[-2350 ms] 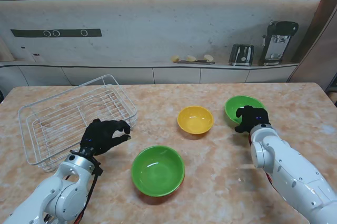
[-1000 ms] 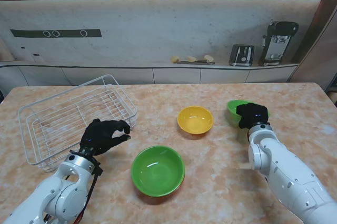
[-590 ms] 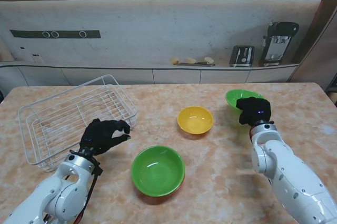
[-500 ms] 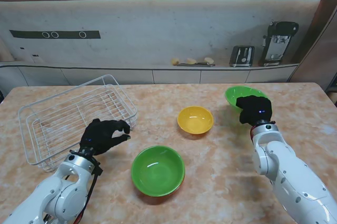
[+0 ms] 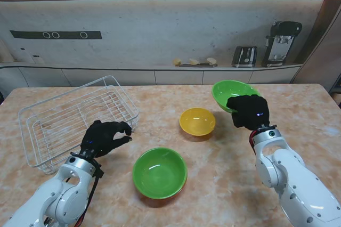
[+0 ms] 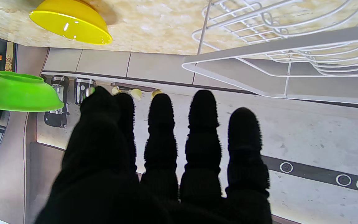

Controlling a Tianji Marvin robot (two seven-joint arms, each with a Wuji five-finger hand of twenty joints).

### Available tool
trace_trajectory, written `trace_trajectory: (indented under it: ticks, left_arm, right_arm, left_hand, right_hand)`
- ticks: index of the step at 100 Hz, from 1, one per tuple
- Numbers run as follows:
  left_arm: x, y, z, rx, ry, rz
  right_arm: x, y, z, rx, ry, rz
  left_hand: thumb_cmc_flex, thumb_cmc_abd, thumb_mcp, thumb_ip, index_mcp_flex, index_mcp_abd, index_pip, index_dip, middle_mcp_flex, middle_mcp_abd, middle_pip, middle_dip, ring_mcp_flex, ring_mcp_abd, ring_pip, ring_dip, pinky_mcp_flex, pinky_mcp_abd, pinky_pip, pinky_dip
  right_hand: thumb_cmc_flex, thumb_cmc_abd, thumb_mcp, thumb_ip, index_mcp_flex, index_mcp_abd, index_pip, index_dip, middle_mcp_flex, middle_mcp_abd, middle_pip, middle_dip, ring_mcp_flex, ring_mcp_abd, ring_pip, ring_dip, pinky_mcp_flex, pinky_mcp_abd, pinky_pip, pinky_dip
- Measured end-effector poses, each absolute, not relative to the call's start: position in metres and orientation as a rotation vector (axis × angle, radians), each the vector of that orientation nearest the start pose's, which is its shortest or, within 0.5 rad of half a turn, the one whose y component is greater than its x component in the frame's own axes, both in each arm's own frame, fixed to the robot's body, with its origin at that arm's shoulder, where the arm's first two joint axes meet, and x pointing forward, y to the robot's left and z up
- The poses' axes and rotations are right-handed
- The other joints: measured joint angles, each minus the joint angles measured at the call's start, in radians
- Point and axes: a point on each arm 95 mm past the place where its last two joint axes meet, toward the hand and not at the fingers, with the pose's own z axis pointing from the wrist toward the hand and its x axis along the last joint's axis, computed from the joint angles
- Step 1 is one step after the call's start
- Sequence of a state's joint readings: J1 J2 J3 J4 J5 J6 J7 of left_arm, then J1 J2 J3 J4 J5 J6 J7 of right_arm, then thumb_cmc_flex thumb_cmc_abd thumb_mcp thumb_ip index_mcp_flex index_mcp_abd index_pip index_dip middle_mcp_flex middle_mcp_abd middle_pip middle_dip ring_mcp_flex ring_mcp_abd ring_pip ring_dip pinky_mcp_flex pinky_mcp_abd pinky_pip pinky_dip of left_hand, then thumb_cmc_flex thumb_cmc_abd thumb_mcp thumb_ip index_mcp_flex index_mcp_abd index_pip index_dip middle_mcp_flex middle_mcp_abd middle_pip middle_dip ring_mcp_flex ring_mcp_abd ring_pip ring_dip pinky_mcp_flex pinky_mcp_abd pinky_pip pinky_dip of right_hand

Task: Stack bowls and put them on the dishrack

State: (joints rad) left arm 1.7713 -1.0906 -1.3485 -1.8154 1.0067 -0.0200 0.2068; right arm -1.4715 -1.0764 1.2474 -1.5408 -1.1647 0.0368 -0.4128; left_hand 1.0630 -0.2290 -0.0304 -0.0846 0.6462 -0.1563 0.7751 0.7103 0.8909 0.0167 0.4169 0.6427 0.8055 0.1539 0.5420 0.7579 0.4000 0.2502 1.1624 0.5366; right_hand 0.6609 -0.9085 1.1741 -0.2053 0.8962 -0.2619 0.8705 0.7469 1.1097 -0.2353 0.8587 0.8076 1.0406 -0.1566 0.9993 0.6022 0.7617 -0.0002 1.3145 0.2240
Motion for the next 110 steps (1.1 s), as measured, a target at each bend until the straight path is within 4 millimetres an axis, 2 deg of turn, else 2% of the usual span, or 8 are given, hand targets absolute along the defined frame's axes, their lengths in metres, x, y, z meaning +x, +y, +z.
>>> trace_trajectory:
  ticks: [26,51,88,104,110]
  left_arm:
    - [0.355,0.014,-0.282,-1.092,1.256,-1.613]
    - [0.354,0.015,-0.282,-1.089,1.252,-1.613]
    - [0.353,0.016,-0.281,-1.082,1.244,-1.612]
    - [0.352,0.016,-0.281,-1.080,1.243,-1.611]
    - [0.352,0.016,-0.281,-1.080,1.243,-1.611]
  right_arm:
    - [0.415,-0.013,-0.258,0.740,1.187,1.641]
    - [0.399,0.005,-0.255,0.719,1.231,1.768]
    - [0.379,0.033,-0.263,0.696,1.353,1.903]
    - [0.371,0.047,-0.270,0.698,1.409,1.963]
    - [0.369,0.052,-0.272,0.697,1.435,1.979]
  left_hand:
    - [0.000,0.000,0.000,0.000,0.000,0.000,0.000,0.000,0.000,0.000,0.000,0.000,0.000,0.000,0.000,0.000,0.000,0.000,0.000,0.000]
    - [0.000,0.000,0.000,0.000,0.000,0.000,0.000,0.000,0.000,0.000,0.000,0.000,0.000,0.000,0.000,0.000,0.000,0.000,0.000,0.000]
    - [0.000,0.000,0.000,0.000,0.010,0.000,-0.001,0.000,0.000,0.000,0.000,0.000,0.000,0.000,0.000,0.000,0.000,0.000,0.000,0.000]
    - [0.000,0.000,0.000,0.000,0.010,0.000,-0.001,0.000,0.000,0.000,0.000,0.000,0.000,0.000,0.000,0.000,0.000,0.000,0.000,0.000]
    - [0.000,0.000,0.000,0.000,0.010,0.000,-0.001,0.000,0.000,0.000,0.000,0.000,0.000,0.000,0.000,0.000,0.000,0.000,0.000,0.000]
  right_hand:
    - [-0.002,-0.040,0.007,-0.001,0.035,0.000,0.000,0.000,0.035,0.006,-0.010,-0.013,0.027,-0.001,-0.010,0.010,0.018,0.001,0.008,0.000]
    - [-0.004,-0.074,0.021,-0.019,0.061,0.000,-0.001,0.000,0.059,0.011,-0.011,-0.026,0.043,-0.003,-0.012,0.017,0.030,0.001,0.015,0.001]
    - [-0.006,-0.092,0.032,-0.042,0.072,0.000,-0.001,0.000,0.070,0.012,-0.011,-0.039,0.054,-0.011,-0.017,0.030,0.039,0.001,0.022,0.002]
    - [-0.008,-0.131,0.045,-0.043,0.100,-0.005,-0.002,0.000,0.096,0.014,-0.014,-0.053,0.070,-0.012,-0.019,0.030,0.044,0.002,0.024,0.002]
    - [-0.008,-0.135,0.047,-0.055,0.103,-0.005,-0.002,0.000,0.099,0.014,-0.016,-0.053,0.073,-0.013,-0.020,0.030,0.049,0.002,0.024,0.002]
